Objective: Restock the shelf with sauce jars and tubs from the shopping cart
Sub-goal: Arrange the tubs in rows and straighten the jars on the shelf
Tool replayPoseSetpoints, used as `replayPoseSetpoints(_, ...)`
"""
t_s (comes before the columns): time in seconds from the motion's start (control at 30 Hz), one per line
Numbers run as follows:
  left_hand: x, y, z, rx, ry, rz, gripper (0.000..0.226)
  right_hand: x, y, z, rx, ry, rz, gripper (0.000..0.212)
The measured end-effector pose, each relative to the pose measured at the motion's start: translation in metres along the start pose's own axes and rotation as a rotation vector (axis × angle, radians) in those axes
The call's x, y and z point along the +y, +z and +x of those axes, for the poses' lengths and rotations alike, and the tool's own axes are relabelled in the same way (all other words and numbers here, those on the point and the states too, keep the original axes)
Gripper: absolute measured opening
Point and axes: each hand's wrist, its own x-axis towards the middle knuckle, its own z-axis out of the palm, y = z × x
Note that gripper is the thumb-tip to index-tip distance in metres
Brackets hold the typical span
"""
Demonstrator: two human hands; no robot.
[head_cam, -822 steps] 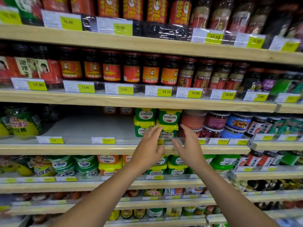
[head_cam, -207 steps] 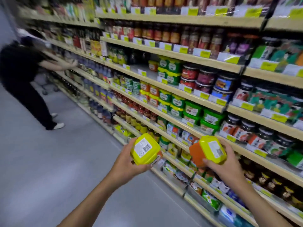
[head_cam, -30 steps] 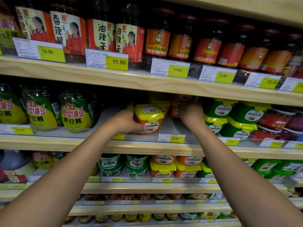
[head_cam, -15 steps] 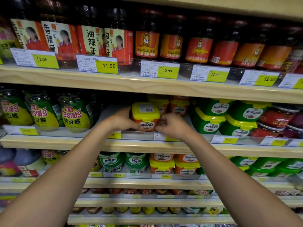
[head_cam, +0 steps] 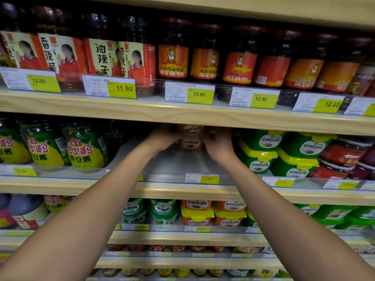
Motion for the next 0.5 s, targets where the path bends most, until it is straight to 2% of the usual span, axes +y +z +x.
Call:
replayPoseSetpoints(0.1,-0.009,0.007,0.008,0.082,0.034,0.039,0.046,0.003,0.008,0.005,0.015,0.031,0.046,0.037)
replayPoseSetpoints(0.2,-0.016,0.011,0.013,0.145,0.046,0.143,0.068,0.007,0.016,0.01,0.059,0.035,0.037,0.024)
replayPoseSetpoints(0.27,-0.022,0.013,0.017,0.154,0.038,0.133,0.073,0.009,0.02,0.014,0.081,0.047,0.017,0.019)
replayPoseSetpoints(0.37,-0.04,0.014,0.028,0.11,0.008,0.15,0.075,0.012,0.025,0.017,0.122,0.056,-0.048,0.025)
replayPoseSetpoints(0.5,-0.073,0.015,0.05,0.105,-0.04,0.154,0.073,0.013,0.026,0.016,0.162,0.044,-0.163,0.043)
